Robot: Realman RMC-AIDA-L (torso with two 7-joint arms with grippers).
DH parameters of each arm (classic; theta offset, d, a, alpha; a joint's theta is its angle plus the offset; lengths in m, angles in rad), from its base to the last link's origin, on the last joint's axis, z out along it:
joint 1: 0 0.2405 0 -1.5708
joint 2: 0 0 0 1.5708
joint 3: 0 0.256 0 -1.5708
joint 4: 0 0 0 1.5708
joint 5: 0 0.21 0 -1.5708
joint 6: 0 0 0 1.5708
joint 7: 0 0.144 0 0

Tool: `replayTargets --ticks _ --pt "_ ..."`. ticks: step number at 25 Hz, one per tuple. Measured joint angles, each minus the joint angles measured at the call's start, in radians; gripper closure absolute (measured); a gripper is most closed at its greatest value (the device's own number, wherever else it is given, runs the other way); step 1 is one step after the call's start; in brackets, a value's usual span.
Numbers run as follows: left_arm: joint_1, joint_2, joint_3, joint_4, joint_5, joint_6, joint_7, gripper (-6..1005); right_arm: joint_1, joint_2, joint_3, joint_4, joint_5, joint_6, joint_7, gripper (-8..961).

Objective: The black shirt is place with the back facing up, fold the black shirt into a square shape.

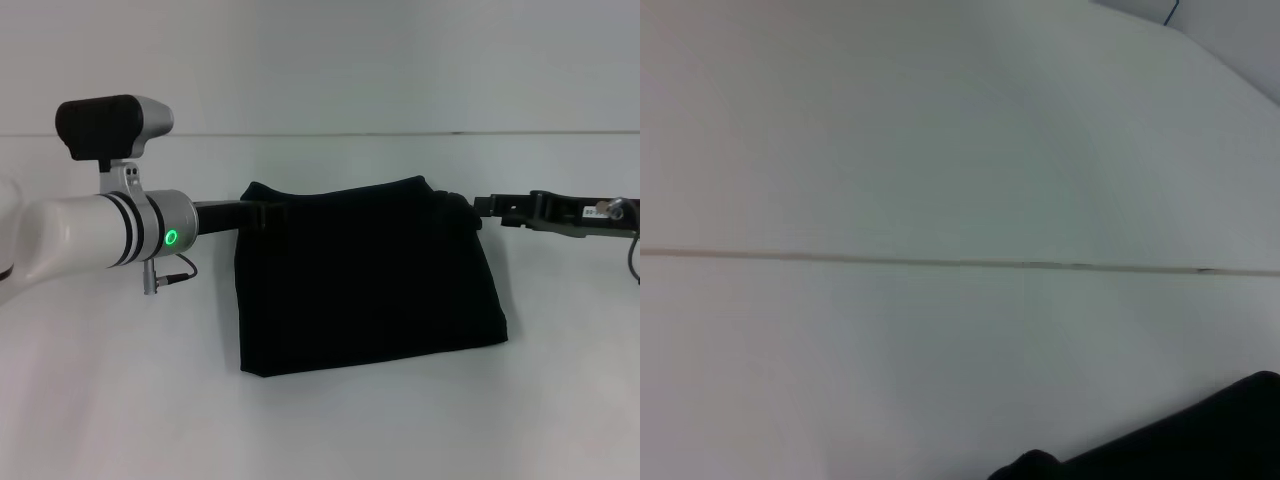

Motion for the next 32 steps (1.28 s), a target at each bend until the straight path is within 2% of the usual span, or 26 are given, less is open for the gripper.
replayTargets --ticks 5,9,15,20,25,28,32 --pt "0.002 -0.001 -0.001 0.008 -0.001 0.004 0.000 429 0.016 0.024 0.000 0.030 0.000 0.046 0.000 282" --pt "0.002 0.001 0.002 0.009 -0.002 0.008 0.001 617 0.021 0.048 0.000 0.031 0.002 0.063 0.000 283" --pt "0.002 0.004 0.005 0.009 -0.002 0.009 0.001 900 0.029 0.064 0.008 0.032 0.007 0.084 0.007 284" --pt "0.002 0.007 0.004 0.010 -0.002 0.011 0.001 920 0.061 0.087 0.010 0.066 0.008 0.147 0.009 284" --pt "0.002 0.010 0.004 0.013 -0.002 0.011 0.002 941 0.080 0.097 0.006 0.094 0.008 0.188 0.010 284" --pt "0.001 0.013 0.005 0.015 -0.002 0.011 0.002 945 0.078 0.094 0.007 0.092 0.008 0.180 0.016 284" --pt "0.002 0.015 0.006 0.015 -0.001 0.011 0.002 944 0.069 0.072 0.001 0.085 0.003 0.144 0.043 283"
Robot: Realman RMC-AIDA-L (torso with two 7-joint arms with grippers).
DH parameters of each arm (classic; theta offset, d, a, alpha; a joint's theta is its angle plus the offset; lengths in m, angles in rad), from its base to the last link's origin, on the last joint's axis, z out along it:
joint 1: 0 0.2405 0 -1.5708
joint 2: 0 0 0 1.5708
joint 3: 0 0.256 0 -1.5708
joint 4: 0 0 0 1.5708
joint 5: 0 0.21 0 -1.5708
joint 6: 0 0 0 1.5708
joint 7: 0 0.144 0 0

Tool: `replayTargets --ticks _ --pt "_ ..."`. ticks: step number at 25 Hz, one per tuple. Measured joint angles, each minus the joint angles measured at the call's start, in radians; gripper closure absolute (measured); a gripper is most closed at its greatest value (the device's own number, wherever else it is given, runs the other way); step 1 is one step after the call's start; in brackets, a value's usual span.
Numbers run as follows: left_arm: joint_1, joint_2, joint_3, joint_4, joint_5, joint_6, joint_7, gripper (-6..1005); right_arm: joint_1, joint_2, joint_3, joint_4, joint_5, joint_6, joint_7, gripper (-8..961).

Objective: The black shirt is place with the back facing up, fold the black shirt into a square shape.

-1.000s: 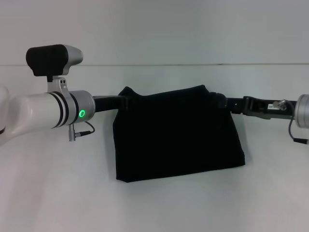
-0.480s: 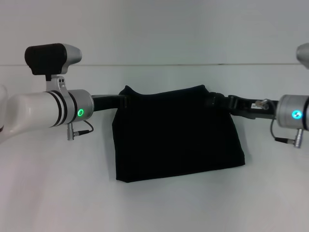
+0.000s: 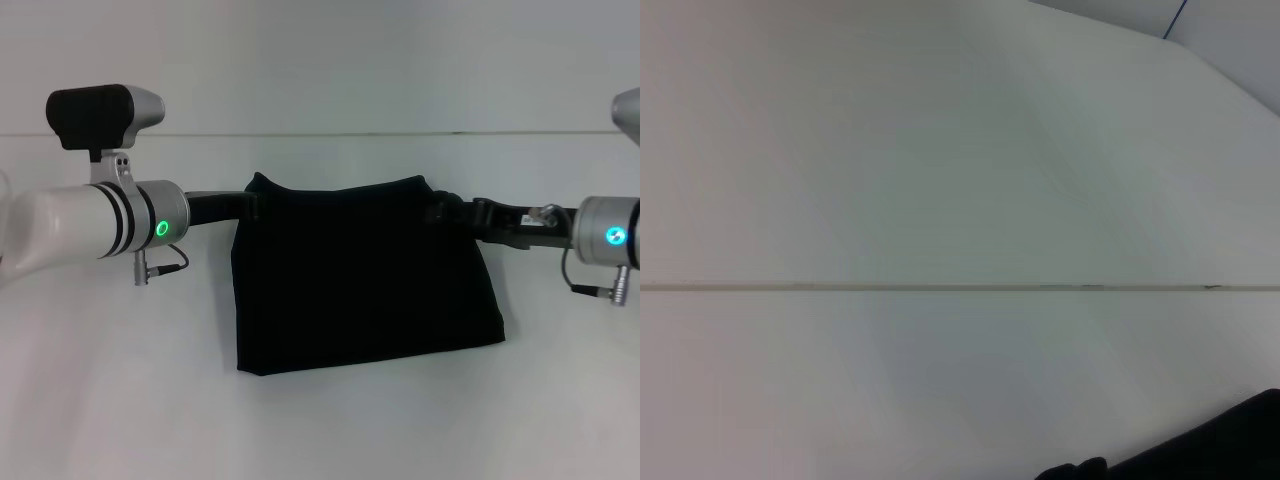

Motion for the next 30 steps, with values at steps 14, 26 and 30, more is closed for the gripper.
replayTargets --ticks 14,26,30 --pt "-0.001 -0.001 -0.001 -0.001 0.002 0.001 0.000 944 -0.001 -0.004 -0.019 0.010 -0.003 -0.047 0.018 283" --pt "0.007 -0.001 -0.001 -0.001 0.002 0.009 0.001 946 0.028 0.061 -0.009 0.000 0.006 0.086 -0.026 282" --pt "0.011 -0.001 -0.001 -0.001 0.002 0.009 0.003 946 0.041 0.070 -0.006 0.005 0.033 0.138 -0.062 282"
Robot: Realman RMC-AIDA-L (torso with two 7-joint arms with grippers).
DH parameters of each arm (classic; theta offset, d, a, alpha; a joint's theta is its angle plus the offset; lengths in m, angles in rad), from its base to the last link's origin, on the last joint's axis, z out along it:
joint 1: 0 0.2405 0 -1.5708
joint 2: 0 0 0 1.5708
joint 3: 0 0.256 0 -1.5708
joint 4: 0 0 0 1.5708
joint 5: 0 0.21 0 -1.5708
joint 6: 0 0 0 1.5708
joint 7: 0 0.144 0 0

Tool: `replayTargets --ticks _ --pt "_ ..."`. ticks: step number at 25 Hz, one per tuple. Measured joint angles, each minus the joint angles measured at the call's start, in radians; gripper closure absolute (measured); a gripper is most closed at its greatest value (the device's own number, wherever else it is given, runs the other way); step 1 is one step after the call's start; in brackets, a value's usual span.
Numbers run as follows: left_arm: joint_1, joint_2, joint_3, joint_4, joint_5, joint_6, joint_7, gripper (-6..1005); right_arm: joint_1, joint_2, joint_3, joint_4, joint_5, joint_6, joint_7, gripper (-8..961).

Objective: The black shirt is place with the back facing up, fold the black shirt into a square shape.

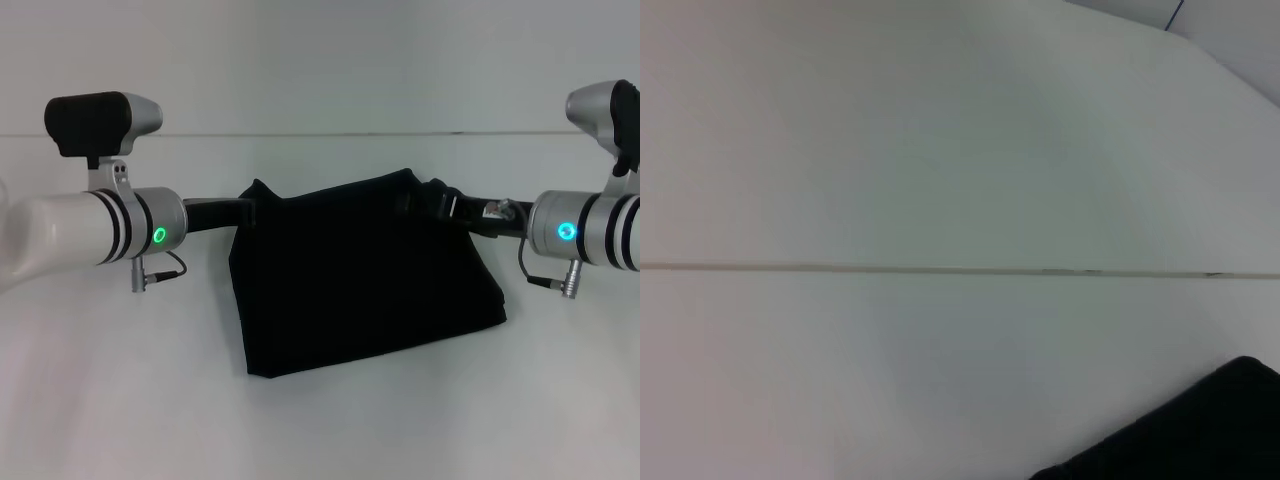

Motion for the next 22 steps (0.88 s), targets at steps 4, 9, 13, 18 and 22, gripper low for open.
replayTargets --ticks 4,9,13,18,22 --pt "0.004 0.000 -0.005 0.000 -0.001 0.000 0.004 946 -0.005 -0.001 -0.003 0.000 0.036 0.000 -0.014 282" --pt "0.005 0.000 -0.008 0.005 -0.002 -0.004 0.012 945 -0.023 -0.015 -0.002 -0.004 0.038 -0.027 -0.011 282" --pt "0.008 0.000 -0.008 0.020 -0.004 -0.001 0.012 945 -0.047 -0.042 -0.010 -0.005 0.033 -0.070 -0.008 283" --pt "0.006 0.000 -0.008 0.023 -0.004 0.000 0.009 945 -0.072 -0.070 -0.026 -0.002 0.030 -0.120 -0.007 282" --pt "0.004 0.000 -0.008 0.023 -0.004 0.000 0.007 946 -0.100 -0.091 -0.039 -0.005 0.030 -0.183 -0.011 284"
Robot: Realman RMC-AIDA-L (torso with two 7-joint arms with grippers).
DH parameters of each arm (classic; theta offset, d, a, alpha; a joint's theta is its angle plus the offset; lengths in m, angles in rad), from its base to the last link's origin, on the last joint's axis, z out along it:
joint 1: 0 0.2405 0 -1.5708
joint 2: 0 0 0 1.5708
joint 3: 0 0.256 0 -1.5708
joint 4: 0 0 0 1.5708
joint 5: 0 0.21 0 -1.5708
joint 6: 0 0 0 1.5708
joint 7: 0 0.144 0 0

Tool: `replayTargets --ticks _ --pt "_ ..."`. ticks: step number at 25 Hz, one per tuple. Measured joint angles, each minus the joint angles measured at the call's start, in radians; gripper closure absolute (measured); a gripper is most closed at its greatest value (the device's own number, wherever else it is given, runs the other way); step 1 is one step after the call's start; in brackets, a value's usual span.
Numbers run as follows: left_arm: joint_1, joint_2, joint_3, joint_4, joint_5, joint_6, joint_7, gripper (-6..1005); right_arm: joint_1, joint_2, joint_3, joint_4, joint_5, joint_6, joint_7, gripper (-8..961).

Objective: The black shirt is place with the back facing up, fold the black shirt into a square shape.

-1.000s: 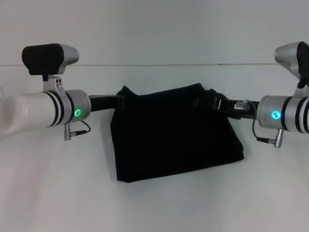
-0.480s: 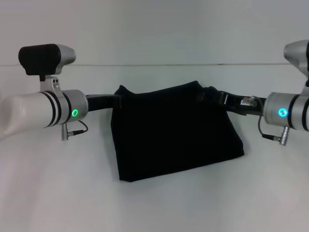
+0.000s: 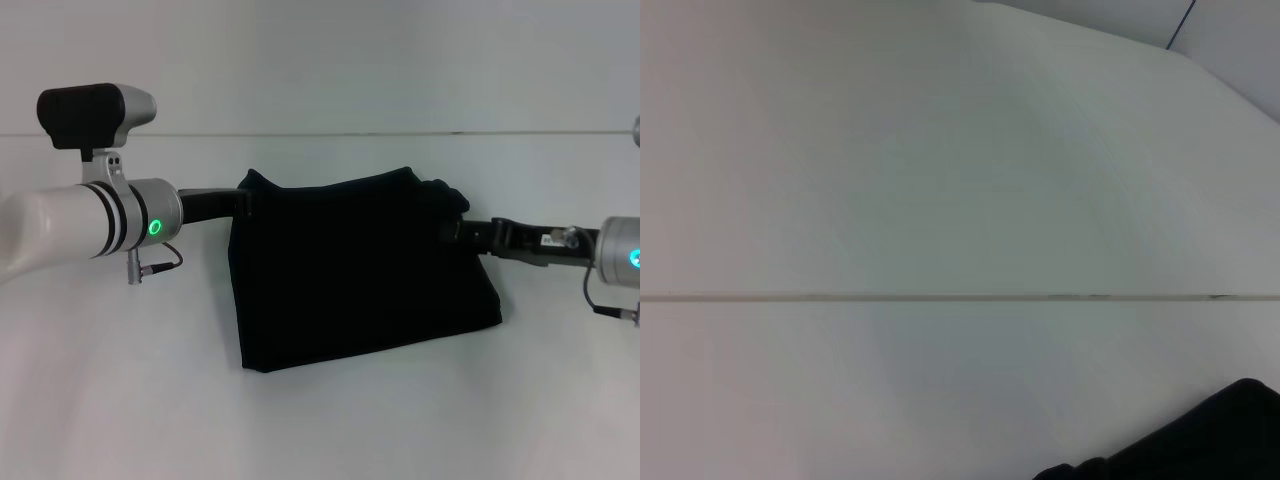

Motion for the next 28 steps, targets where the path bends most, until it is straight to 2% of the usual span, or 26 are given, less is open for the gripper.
replayTargets --ticks 4,12,17,22,28 --pt "-0.003 0.000 0.003 0.000 0.000 0.000 -0.002 946 -0.013 -0.009 -0.004 -0.001 -0.001 -0.026 -0.006 283" --pt "-0.004 0.001 0.006 0.000 0.000 -0.002 -0.002 946 -0.017 -0.006 -0.022 -0.001 -0.001 -0.033 -0.012 282" --pt "-0.004 0.001 0.006 0.000 0.000 -0.004 -0.003 946 -0.023 -0.011 -0.020 -0.003 -0.001 -0.052 -0.028 348" --pt "-0.004 0.002 0.005 0.000 0.000 -0.004 -0.003 946 -0.030 -0.017 -0.018 -0.006 -0.001 -0.095 -0.046 598" --pt "-0.007 0.002 0.006 0.000 0.000 -0.004 -0.005 947 -0.051 -0.020 -0.015 -0.014 0.000 -0.118 -0.048 835"
